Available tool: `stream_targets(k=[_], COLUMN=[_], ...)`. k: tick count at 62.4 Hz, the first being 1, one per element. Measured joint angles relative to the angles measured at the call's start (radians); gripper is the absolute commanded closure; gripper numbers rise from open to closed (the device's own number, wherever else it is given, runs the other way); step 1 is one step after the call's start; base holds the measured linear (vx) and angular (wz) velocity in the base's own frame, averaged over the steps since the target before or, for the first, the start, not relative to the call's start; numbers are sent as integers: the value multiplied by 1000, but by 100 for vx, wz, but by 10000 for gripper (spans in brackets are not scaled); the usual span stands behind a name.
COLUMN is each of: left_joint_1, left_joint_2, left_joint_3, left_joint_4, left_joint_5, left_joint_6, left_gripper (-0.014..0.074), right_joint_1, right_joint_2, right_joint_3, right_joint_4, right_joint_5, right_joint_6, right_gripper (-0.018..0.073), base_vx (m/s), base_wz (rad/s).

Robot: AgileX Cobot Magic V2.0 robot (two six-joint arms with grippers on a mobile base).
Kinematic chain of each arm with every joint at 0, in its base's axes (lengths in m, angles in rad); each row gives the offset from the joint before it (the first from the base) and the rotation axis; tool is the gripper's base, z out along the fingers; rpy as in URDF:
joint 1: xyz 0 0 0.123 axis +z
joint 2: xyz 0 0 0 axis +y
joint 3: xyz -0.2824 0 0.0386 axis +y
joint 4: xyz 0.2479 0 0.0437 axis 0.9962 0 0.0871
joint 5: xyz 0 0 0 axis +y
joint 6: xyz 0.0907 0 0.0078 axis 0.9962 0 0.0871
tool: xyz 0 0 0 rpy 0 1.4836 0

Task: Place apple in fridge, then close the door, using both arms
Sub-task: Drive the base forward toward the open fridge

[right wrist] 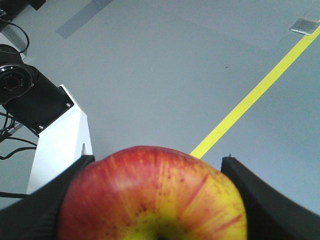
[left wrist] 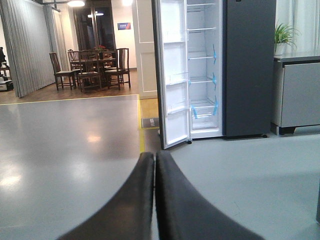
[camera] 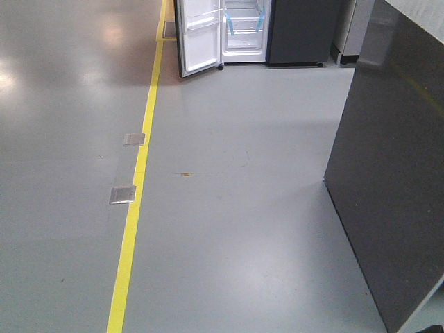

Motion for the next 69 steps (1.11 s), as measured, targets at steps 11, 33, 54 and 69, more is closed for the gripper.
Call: stream_targets(k=[11, 33, 54, 69], left_joint_1=[0, 0, 0, 0], left_joint_2=[0, 0, 0, 0], left_joint_3=[0, 0, 0, 0], left_joint_4=[0, 0, 0, 0], left_joint_5=[0, 0, 0, 0], left_joint_6=[0, 0, 0, 0], left_gripper=[603, 603, 603, 603], right_joint_1=[0, 0, 0, 0], right_joint_2=[0, 0, 0, 0], right_joint_3=[0, 0, 0, 0], right_joint_4=[0, 0, 0, 0], right_joint_5=[0, 0, 0, 0], right_joint_6=[0, 0, 0, 0], right_gripper=[198, 198, 198, 198], base_vx=[21, 22, 22, 24], base_wz=[3, 4, 1, -4])
